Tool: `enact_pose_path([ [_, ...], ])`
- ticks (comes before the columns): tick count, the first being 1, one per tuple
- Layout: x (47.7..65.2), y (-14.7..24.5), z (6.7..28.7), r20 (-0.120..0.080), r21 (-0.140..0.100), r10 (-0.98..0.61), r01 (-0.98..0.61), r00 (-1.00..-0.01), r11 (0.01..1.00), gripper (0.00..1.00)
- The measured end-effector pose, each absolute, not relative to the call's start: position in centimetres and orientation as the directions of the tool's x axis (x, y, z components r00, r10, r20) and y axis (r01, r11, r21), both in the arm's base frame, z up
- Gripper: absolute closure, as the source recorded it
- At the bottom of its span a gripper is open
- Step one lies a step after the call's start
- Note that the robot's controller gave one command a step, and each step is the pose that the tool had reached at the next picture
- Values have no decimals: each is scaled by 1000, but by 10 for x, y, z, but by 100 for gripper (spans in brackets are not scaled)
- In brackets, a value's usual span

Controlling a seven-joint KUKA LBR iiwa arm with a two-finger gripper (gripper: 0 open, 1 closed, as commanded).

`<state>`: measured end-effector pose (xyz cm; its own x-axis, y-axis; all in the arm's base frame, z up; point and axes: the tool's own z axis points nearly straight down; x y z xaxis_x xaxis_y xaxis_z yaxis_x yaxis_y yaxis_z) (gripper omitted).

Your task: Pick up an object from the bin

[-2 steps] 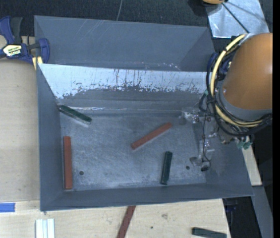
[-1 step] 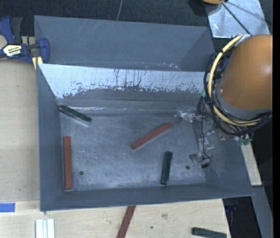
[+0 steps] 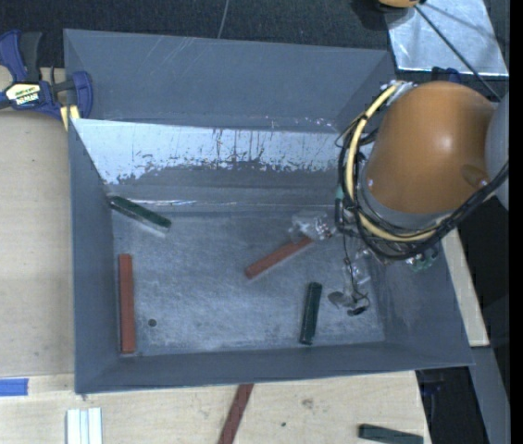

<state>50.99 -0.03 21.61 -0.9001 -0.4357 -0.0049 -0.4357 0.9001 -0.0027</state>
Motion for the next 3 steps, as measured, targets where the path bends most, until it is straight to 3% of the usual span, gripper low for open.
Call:
enact_pose_path([
  [2,511,-10,102,-4,-3,-654,-654,-756,756,0],
  [3,493,-79,70,-2,-1,-683,-683,-730,730,100],
])
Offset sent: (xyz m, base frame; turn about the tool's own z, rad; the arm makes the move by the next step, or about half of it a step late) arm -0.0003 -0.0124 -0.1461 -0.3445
